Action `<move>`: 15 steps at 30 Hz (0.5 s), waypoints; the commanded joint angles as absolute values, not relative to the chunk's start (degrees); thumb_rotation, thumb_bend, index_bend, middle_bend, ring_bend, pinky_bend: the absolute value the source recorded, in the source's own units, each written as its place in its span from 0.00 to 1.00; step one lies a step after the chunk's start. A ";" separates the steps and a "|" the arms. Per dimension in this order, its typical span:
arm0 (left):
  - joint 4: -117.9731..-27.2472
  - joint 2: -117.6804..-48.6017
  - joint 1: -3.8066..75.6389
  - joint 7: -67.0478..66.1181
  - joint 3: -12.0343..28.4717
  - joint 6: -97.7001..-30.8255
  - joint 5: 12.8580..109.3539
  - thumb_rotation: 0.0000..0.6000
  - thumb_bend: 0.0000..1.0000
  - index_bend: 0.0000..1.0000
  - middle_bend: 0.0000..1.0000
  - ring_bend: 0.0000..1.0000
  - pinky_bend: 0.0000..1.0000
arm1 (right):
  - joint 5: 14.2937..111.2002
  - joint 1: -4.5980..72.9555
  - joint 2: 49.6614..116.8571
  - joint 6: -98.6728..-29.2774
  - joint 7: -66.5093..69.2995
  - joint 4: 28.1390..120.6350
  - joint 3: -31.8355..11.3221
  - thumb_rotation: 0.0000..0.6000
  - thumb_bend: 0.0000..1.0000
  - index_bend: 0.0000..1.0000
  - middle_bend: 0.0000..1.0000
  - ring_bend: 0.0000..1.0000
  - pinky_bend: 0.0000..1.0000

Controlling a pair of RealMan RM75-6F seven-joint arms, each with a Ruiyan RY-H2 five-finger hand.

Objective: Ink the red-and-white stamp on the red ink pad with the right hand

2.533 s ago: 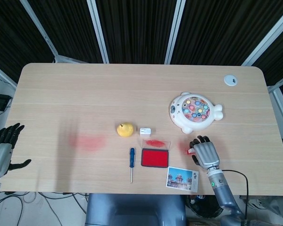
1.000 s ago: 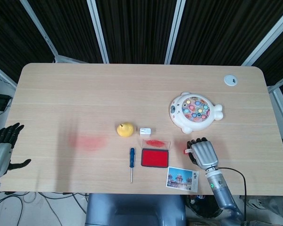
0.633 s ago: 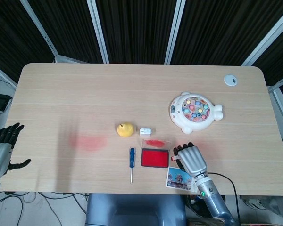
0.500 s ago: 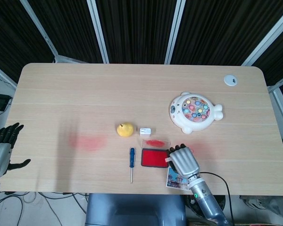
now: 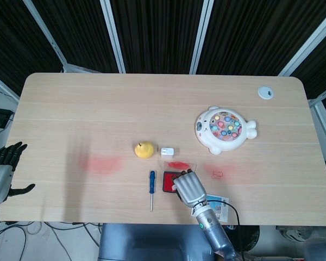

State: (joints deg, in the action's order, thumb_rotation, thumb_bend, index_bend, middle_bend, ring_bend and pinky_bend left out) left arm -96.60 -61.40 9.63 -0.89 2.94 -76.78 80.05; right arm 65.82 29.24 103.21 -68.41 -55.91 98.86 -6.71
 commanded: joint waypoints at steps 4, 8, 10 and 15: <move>-96.72 -61.28 9.74 -0.69 2.92 -76.51 79.93 1.00 0.00 0.00 0.00 0.00 0.00 | 64.07 30.48 105.52 -68.52 -56.56 96.71 -7.19 1.00 0.63 0.76 0.62 0.49 0.46; -96.83 -61.21 9.80 -0.66 2.90 -76.30 79.82 1.00 0.00 0.00 0.00 0.00 0.00 | 63.65 30.87 106.36 -68.62 -56.53 95.74 -7.28 1.00 0.63 0.76 0.62 0.49 0.46; -96.87 -61.18 9.81 -0.67 2.88 -76.23 79.78 1.00 0.00 0.00 0.00 0.00 0.00 | 63.39 31.03 106.74 -68.64 -56.40 95.33 -7.33 1.00 0.63 0.76 0.62 0.49 0.46; -96.99 -61.14 9.90 -0.64 2.91 -75.98 79.53 1.00 0.00 0.00 0.00 0.00 0.00 | 63.43 31.62 108.55 -68.89 -55.25 93.31 -7.66 1.00 0.63 0.76 0.62 0.49 0.46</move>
State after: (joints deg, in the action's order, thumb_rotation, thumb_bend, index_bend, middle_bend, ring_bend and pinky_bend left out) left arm -96.99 -61.14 9.89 -0.64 2.91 -75.98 79.53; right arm 63.33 31.42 108.07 -68.77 -55.64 93.82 -7.54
